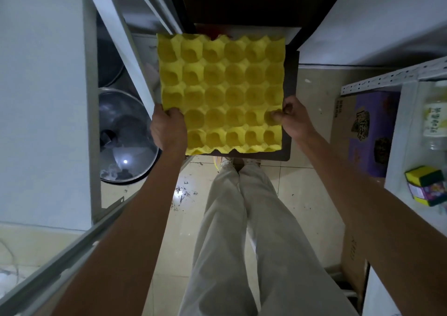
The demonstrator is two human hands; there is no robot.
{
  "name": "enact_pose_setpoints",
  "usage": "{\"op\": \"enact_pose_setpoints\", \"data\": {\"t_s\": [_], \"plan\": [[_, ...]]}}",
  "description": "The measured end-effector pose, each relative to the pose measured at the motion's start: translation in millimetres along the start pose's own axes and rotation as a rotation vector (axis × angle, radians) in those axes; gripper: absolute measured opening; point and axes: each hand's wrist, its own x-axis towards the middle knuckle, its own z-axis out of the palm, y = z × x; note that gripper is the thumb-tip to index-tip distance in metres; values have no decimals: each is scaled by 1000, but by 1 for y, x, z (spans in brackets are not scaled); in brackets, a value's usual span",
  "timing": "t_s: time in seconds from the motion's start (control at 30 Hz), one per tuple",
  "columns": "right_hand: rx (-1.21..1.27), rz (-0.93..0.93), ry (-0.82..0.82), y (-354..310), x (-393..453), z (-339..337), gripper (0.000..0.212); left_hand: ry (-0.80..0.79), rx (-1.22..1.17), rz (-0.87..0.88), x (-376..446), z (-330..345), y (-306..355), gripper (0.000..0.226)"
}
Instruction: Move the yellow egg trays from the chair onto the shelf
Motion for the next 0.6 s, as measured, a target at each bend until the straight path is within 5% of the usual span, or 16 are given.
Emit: {"op": "enact_pose_setpoints", "data": {"t_s": [0.2, 0.6], "plan": [[230, 185, -92, -10, -2, 4, 48, 46, -5, -41, -5, -9, -2, 30], [396, 269, -115, -11, -15, 4, 50, 9, -17, -115, -6, -10, 2, 35]]}}
